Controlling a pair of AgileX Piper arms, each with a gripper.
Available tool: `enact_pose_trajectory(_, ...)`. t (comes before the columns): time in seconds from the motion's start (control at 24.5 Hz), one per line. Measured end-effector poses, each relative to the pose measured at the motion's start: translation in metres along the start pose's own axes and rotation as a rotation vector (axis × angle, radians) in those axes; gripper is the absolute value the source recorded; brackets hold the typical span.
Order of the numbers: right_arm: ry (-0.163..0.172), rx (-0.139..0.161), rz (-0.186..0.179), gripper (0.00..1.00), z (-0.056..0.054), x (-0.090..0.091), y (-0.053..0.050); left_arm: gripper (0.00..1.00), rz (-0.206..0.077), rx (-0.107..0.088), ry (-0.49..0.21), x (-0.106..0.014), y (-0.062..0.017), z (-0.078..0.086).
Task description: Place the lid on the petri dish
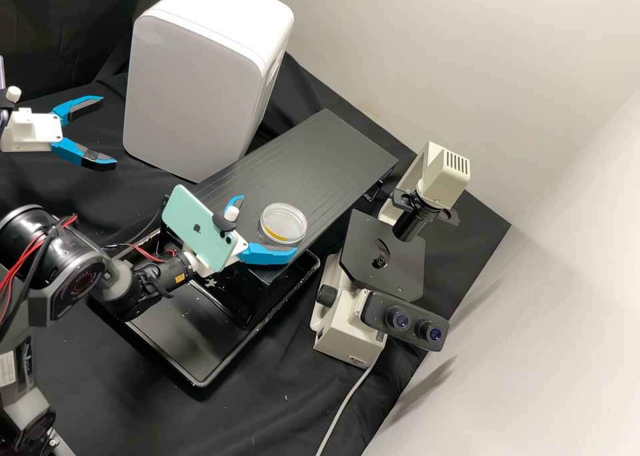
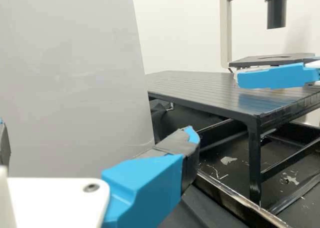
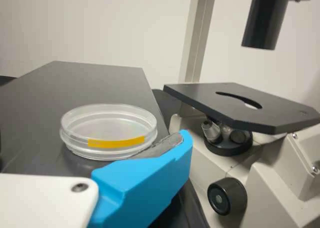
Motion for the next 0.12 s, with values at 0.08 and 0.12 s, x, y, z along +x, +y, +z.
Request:
enact_pose_trajectory(0.08, 0.000, 0.012, 0.001, 1.00, 0.0003, -0.0026, 0.0006, 1.00, 0.000, 0.000, 0.000, 0.0000, 0.0000, 0.0000)
enact_pose_trajectory(0.12, 0.002, 0.017, 0.003, 1.00, 0.0001, -0.0031, 0.0010, 1.00, 0.000, 0.000, 0.000, 0.0000, 0.0000, 0.0000)
